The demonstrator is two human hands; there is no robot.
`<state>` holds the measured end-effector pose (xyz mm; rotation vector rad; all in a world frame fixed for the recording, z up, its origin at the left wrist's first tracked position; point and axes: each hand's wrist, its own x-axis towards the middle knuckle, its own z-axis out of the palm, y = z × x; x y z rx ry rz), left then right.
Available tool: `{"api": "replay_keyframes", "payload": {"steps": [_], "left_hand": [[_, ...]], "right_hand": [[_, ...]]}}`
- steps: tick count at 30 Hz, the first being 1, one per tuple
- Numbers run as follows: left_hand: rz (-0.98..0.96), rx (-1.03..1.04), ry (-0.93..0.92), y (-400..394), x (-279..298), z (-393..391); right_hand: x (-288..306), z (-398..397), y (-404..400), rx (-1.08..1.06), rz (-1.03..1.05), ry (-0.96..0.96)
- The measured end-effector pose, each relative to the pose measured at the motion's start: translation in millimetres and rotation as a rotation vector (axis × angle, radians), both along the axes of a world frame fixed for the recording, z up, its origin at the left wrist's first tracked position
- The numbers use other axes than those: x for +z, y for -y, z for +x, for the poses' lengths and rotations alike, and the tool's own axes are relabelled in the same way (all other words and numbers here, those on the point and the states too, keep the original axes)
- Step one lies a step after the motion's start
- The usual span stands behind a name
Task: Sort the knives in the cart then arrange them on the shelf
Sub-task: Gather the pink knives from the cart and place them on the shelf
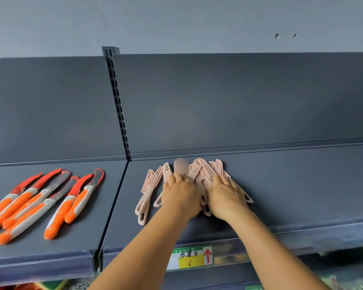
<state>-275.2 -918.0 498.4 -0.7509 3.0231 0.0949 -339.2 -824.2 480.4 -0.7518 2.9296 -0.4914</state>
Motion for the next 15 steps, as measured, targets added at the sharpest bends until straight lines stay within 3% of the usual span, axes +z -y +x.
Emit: {"api": "replay_keyframes", "payload": {"steps": [7,12,15], "left_hand": [[-0.01,-0.107,-0.232,-11.4,16.7,32.4],[0.109,-0.21,-0.489,-29.5,14.8,92.6],[0.176,-0.31,-0.484,-38.9,-2.2,135.3]], "right_hand": [[21.6,39.6,-21.0,-0.047,-0.15,-0.114],[23.0,101.6,-50.5,-0.114,-0.269,-0.166],[9.1,146.9,-68.8,-0.179,-0.266,-0.126]]}}
